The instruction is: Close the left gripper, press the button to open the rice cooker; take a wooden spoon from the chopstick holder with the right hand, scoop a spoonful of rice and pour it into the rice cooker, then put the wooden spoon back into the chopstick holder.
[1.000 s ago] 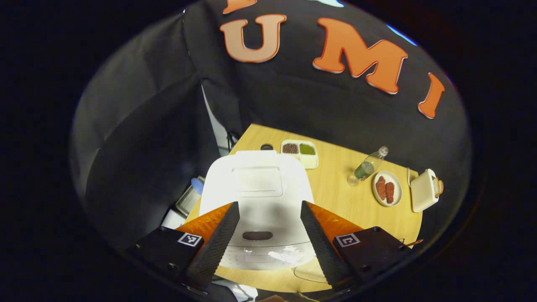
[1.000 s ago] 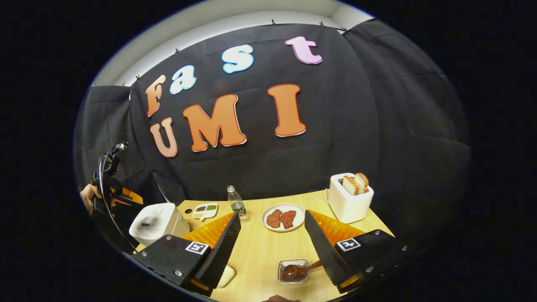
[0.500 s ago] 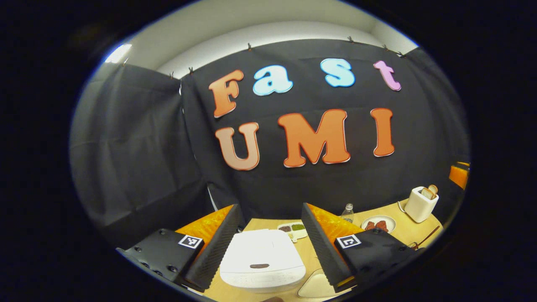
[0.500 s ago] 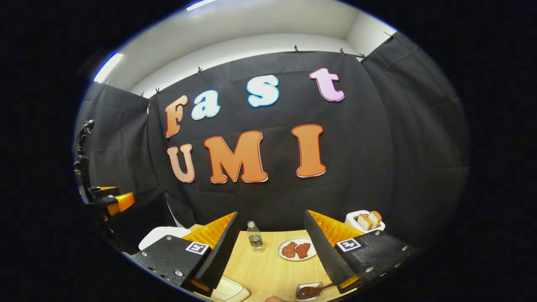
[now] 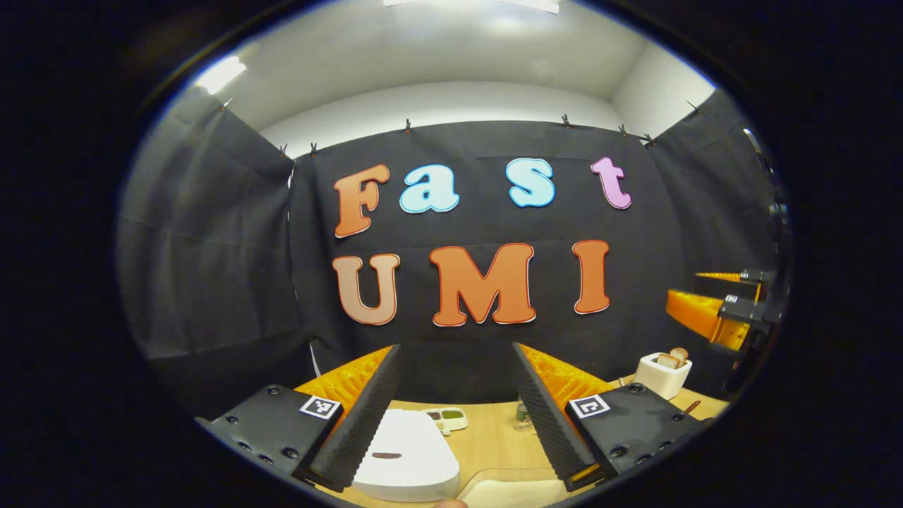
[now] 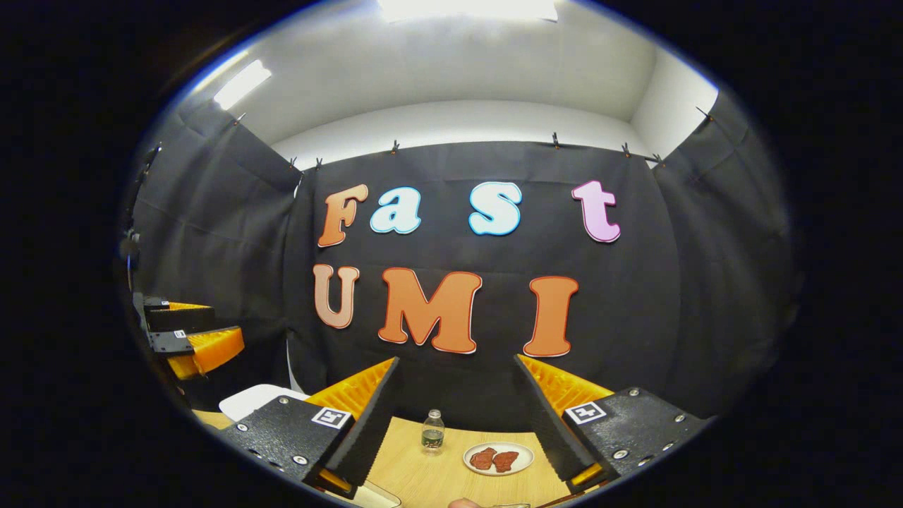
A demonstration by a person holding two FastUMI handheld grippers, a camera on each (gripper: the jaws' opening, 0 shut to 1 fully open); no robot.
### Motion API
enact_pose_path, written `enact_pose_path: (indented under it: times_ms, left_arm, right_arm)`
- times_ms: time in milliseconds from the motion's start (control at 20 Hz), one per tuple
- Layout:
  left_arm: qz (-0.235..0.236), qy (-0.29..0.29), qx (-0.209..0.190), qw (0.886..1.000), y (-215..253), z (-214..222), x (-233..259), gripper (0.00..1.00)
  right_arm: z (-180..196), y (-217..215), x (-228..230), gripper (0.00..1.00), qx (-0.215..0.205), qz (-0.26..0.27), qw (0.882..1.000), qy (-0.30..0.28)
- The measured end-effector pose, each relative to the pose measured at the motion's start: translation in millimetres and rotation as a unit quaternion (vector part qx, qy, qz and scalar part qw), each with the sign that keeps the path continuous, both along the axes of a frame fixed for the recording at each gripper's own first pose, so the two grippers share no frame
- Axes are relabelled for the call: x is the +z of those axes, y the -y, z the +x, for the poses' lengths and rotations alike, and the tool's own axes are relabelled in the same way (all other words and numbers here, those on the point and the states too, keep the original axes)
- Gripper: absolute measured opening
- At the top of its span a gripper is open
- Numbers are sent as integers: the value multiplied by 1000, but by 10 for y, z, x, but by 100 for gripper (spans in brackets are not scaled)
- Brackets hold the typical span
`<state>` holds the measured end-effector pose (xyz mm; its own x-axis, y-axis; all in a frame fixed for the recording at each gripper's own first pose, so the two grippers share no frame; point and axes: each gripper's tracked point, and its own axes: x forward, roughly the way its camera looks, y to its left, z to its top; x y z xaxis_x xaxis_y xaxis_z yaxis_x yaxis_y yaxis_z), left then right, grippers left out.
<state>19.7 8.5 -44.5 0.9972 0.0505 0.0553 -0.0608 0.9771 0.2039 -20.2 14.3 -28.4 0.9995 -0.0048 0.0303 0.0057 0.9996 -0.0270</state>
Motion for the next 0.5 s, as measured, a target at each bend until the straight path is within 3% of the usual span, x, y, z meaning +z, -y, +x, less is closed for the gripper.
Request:
enact_pose_path:
  times_ms: [400, 450, 500]
  left_arm:
    - [-10, 6, -10, 1000, 139, -25, 9, 98]
    - [-10, 8, -9, 1000, 136, -24, 29, 99]
    - [-10, 10, -8, 1000, 130, -12, 55, 99]
  right_arm:
    - [85, 30, -98, 96, -1, 16, 1000, -17]
    - [88, 42, -110, 99, 0, 17, 1000, -19]
    - [102, 40, -119, 96, -1, 18, 1000, -20]
